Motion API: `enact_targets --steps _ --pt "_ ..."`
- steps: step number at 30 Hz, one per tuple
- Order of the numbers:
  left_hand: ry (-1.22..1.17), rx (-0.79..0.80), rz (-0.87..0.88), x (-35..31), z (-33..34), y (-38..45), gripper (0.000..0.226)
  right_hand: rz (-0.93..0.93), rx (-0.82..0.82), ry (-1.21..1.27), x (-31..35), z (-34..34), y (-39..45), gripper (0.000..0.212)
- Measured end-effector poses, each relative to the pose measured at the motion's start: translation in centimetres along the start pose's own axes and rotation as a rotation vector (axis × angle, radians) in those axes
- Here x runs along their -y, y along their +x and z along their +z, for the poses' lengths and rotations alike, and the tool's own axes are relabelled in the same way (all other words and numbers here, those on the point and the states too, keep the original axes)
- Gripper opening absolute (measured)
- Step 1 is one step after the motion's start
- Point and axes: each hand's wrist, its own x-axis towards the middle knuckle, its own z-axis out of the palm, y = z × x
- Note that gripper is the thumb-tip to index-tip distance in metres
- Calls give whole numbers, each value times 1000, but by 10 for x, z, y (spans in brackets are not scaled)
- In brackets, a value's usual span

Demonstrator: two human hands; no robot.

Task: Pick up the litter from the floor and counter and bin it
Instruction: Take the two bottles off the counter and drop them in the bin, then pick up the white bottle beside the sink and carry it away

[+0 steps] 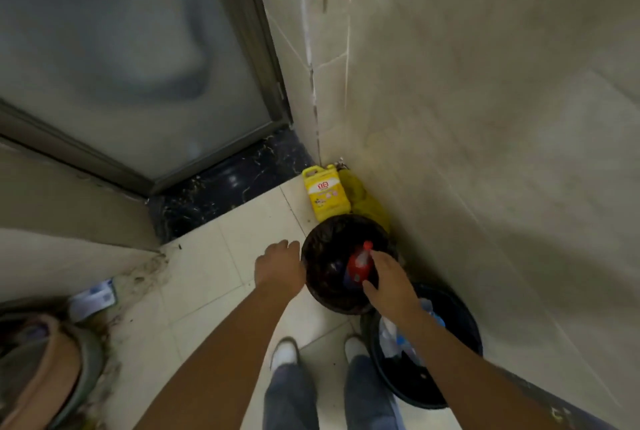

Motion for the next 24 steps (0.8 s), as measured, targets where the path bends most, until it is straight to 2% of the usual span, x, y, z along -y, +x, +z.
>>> enact_targets --steps 2,6,10,14,19,24 --pt "95 -110 3 5 -27 -22 48 -139 -23 -144 30 -24 -4 56" --pt "84 -332 -109 36 -79 -78 54 -425 -103 -367 120 -60 -22 58" --pt "-36 -557 -336 86 -117 -160 54 -624 -135 -568 222 -68 -69 59" --pt "-122 -682 -581 145 -118 -265 53 -859 -153 -688 306 -45 -150 58" --pt "-267 -785 -922 195 -33 -433 52 -1228 -64 -776 349 40 -300 58" --pt "-431 -775 -1278 182 117 -613 51 -1595 119 -781 291 151 -488 58"
